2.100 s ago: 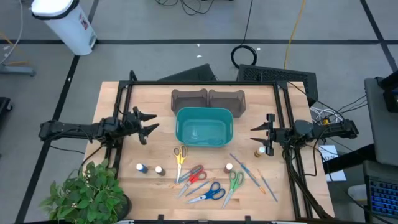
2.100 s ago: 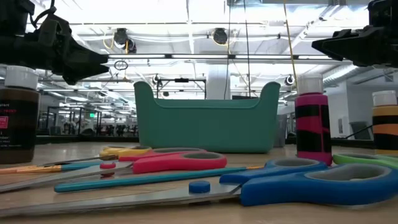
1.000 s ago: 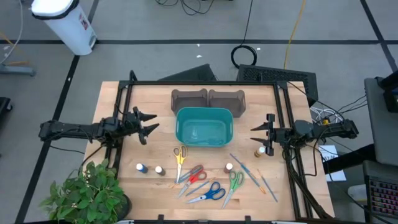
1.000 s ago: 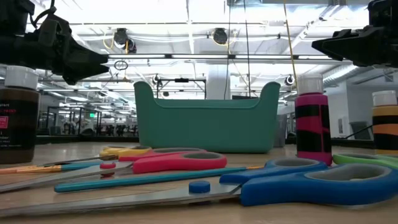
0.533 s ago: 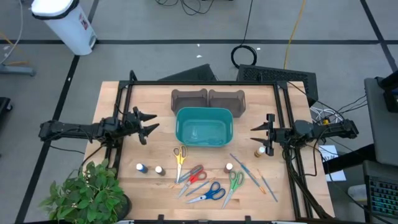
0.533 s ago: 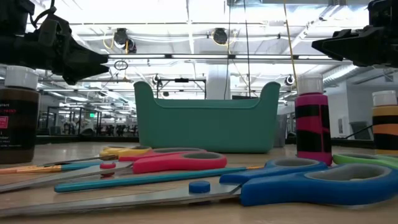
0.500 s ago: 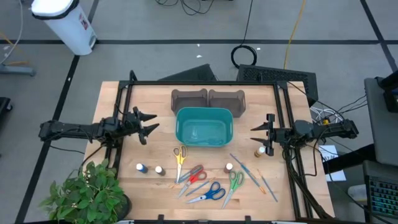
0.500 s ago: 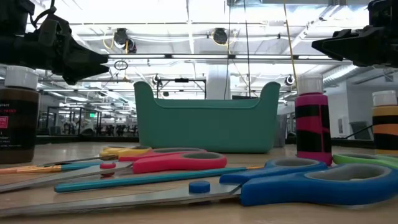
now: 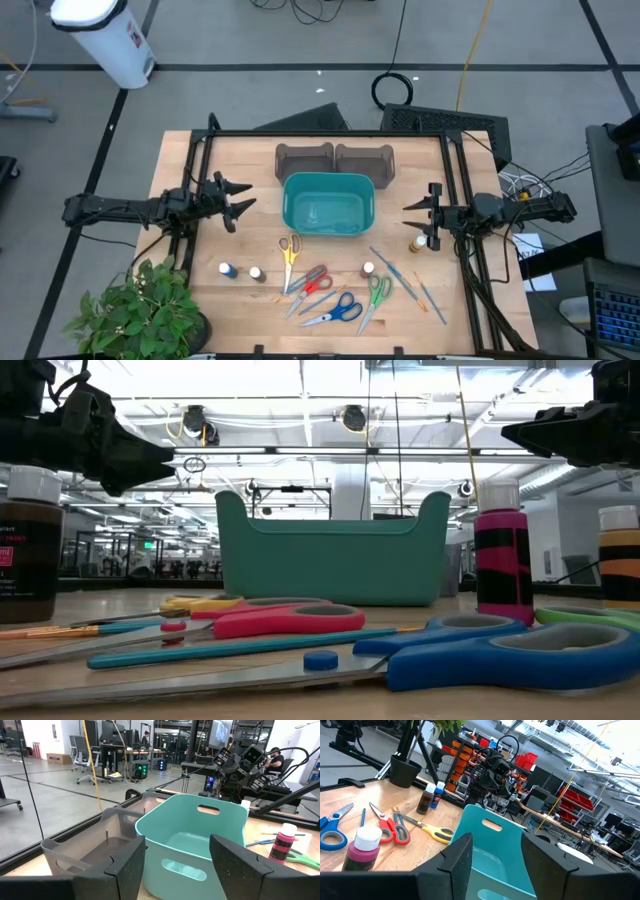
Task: Pick & Place Paint Supplies
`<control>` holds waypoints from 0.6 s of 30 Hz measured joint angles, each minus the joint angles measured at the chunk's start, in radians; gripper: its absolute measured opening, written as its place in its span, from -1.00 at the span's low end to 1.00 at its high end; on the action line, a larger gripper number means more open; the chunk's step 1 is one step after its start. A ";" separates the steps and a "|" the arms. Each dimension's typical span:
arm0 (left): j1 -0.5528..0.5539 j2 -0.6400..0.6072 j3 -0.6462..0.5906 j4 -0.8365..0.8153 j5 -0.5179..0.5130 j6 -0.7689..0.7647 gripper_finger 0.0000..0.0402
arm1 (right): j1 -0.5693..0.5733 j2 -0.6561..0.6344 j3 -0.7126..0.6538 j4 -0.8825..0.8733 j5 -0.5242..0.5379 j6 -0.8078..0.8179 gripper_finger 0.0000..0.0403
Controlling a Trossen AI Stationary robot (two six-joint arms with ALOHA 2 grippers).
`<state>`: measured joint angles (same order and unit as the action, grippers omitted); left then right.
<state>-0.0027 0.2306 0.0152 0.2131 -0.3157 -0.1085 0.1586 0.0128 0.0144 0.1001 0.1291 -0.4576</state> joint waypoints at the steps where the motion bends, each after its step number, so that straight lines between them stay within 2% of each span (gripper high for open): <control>1: 0.000 0.000 0.000 0.000 0.000 0.000 0.14 | 0.000 0.000 0.000 0.000 0.000 0.000 -0.21; 14: 0.000 0.000 0.000 0.000 0.000 0.000 0.14 | 0.000 0.000 0.000 0.000 0.000 0.000 -0.21; 18: 0.003 0.000 0.000 0.048 -0.027 0.010 0.14 | 0.000 0.000 0.000 0.000 0.000 0.000 -0.21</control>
<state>0.0002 0.2310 0.0152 0.2614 -0.3425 -0.0986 0.1585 0.0128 0.0147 0.1001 0.1291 -0.4576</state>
